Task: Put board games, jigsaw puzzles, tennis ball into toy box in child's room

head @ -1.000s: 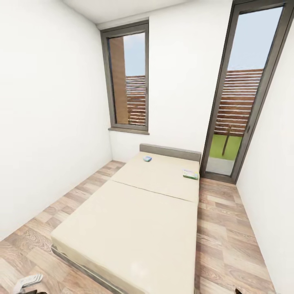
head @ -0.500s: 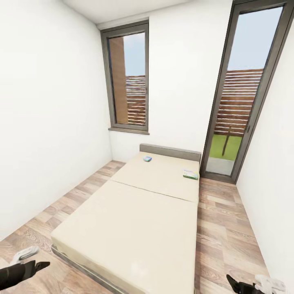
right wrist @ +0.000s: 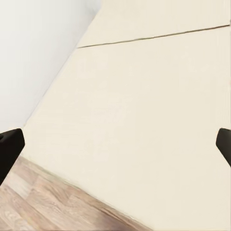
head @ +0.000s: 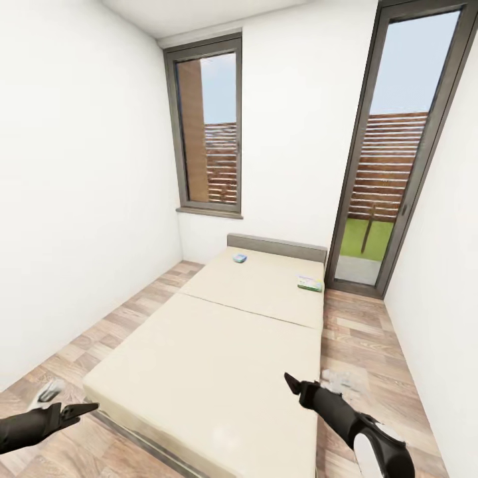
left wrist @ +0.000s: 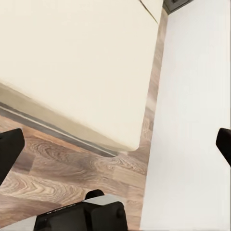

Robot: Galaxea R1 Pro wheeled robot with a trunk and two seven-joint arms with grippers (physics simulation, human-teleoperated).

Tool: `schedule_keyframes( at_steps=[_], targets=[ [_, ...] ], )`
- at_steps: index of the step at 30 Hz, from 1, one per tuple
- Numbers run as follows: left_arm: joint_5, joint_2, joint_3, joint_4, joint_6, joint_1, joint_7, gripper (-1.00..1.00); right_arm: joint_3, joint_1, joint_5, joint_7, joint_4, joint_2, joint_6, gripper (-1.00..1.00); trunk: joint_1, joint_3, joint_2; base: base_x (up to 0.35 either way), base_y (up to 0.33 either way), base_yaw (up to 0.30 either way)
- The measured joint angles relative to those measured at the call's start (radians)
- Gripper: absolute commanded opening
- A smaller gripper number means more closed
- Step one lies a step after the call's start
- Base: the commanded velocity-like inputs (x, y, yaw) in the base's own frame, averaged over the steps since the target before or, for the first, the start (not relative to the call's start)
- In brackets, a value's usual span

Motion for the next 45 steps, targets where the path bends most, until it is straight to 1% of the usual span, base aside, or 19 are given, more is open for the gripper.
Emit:
schedule_keyframes(
  at_steps=[1, 4, 5, 10, 12, 17, 22, 31, 37, 42, 45],
  targets=[
    [0.001, 0.0, 0.0, -0.001, 0.005, 0.0, -0.031, 1.0, 0.018, -0.006, 0.003, -0.003, 0.0, 0.009, 0.0, 1.0, 0.0, 0.0, 0.0, 0.0, 0.0, 0.0],
    [0.003, 0.0, 0.0, -0.002, 0.01, 0.0, -0.062, 1.0, 0.059, -0.021, 0.009, -0.015, 0.0, 0.034, 0.001, 1.0, 0.0, 0.0, 0.0, 0.0, 0.0, 0.0],
    [0.004, 0.0, 0.0, -0.002, 0.013, 0.0, -0.074, 1.0, 0.078, -0.034, 0.01, -0.025, -0.001, 0.049, 0.003, 1.0, 0.0, 0.0, 0.0, 0.0, 0.0, 0.0],
    [0.006, -0.007, -0.001, 0.0, 0.011, 0.0, -0.093, 1.0, 0.112, -0.071, 0.014, -0.049, 0.002, 0.068, 0.023, 1.0, 0.0, 0.0, 0.0, 0.0, 0.0, 0.0],
    [0.007, -0.008, -0.001, 0.0, 0.009, 0.001, -0.096, 1.0, 0.119, -0.088, 0.013, -0.058, 0.01, 0.069, 0.039, 1.0, 0.0, 0.0, 0.0, 0.0, 0.0, 0.0],
    [0.008, -0.009, 0.004, 0.001, 0.007, 0.001, -0.099, 1.0, 0.124, -0.11, 0.012, -0.065, 0.035, 0.068, 0.046, 1.0, 0.0, 0.0, 0.0, 0.0, 0.0, 0.0],
    [0.007, -0.009, 0.007, 0.001, 0.009, 0.001, -0.099, 1.0, 0.124, -0.118, 0.013, -0.066, 0.046, 0.067, 0.045, 1.0, 0.0, 0.0, 0.0, 0.0, 0.0, 0.0],
    [0.007, -0.01, 0.01, 0.006, 0.011, 0.001, -0.097, 1.0, 0.117, -0.12, 0.003, -0.064, 0.04, 0.064, 0.05, 1.0, 0.0, 0.0, 0.0, 0.0, 0.0, 0.0],
    [0.009, -0.012, 0.02, 0.006, 0.011, 0.001, -0.098, 1.0, 0.115, -0.12, 0.01, -0.065, 0.037, 0.063, 0.048, 1.0, 0.0, 0.0, 0.0, -0.011, 0.0, 0.0],
    [0.01, -0.013, 0.022, 0.005, 0.011, 0.001, -0.097, 1.0, 0.115, -0.12, 0.012, -0.064, 0.037, 0.062, 0.046, 1.0, 0.0, 0.0, 0.0, -0.142, 0.0, 0.0],
    [0.01, -0.013, 0.03, 0.005, 0.012, 0.001, -0.097, 1.0, 0.115, -0.12, 0.011, -0.064, 0.036, 0.062, 0.046, 1.0, 0.0, 0.0, 0.0, -0.146, 0.0, 0.0]
  ],
)
